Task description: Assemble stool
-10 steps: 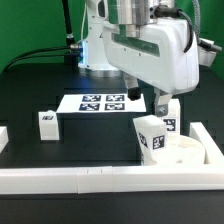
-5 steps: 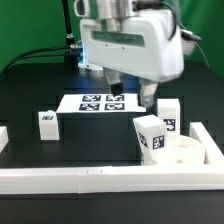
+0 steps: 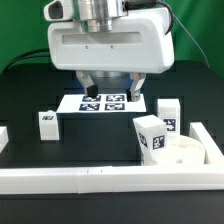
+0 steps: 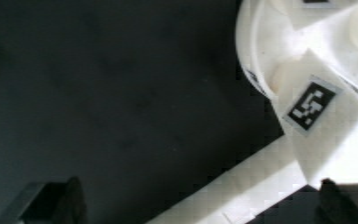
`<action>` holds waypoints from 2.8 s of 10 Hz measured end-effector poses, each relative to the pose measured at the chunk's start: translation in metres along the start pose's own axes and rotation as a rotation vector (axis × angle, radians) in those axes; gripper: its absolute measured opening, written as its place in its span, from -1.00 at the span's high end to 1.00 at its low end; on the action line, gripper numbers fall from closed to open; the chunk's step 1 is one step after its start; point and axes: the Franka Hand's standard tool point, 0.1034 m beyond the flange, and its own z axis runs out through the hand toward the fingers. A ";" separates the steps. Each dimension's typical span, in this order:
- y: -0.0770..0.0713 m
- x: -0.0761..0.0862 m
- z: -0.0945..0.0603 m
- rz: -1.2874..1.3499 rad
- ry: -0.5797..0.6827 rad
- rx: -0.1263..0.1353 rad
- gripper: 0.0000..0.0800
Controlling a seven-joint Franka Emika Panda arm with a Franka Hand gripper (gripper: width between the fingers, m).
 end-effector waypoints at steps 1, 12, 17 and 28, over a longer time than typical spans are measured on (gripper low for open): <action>0.000 0.000 0.000 -0.062 0.000 0.000 -0.62; 0.086 0.000 0.024 -0.613 -0.133 -0.015 -0.62; 0.125 0.004 0.033 -0.532 -0.585 -0.151 -0.62; 0.152 -0.012 0.068 -0.528 -0.820 -0.206 -0.62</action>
Offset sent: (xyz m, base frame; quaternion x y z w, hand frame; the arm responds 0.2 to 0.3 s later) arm -0.0299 -0.0307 -0.0263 0.0363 -0.0413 -0.2400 0.9692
